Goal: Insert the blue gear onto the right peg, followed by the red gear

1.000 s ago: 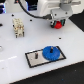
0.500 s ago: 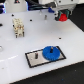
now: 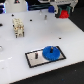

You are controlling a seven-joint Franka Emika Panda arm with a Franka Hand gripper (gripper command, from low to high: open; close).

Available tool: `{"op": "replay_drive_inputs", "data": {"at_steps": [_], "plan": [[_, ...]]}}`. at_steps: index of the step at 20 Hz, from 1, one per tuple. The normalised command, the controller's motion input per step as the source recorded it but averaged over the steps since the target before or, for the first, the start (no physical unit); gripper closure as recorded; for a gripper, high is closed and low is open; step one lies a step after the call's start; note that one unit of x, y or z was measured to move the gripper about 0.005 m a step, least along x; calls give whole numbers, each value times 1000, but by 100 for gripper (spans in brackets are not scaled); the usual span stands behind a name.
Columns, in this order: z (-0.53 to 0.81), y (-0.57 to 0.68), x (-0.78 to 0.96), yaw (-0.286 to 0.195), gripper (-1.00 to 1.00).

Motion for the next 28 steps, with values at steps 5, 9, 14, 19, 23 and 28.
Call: {"op": "replay_drive_inputs", "data": {"at_steps": [5, 9, 14, 19, 23, 28], "plan": [[488, -138, 729, 0, 100], [415, -101, 788, 0, 100], [361, -73, 792, 0, 100], [305, -99, 797, 0, 100], [267, -156, 789, 0, 100], [186, -187, 781, 0, 100]]}}
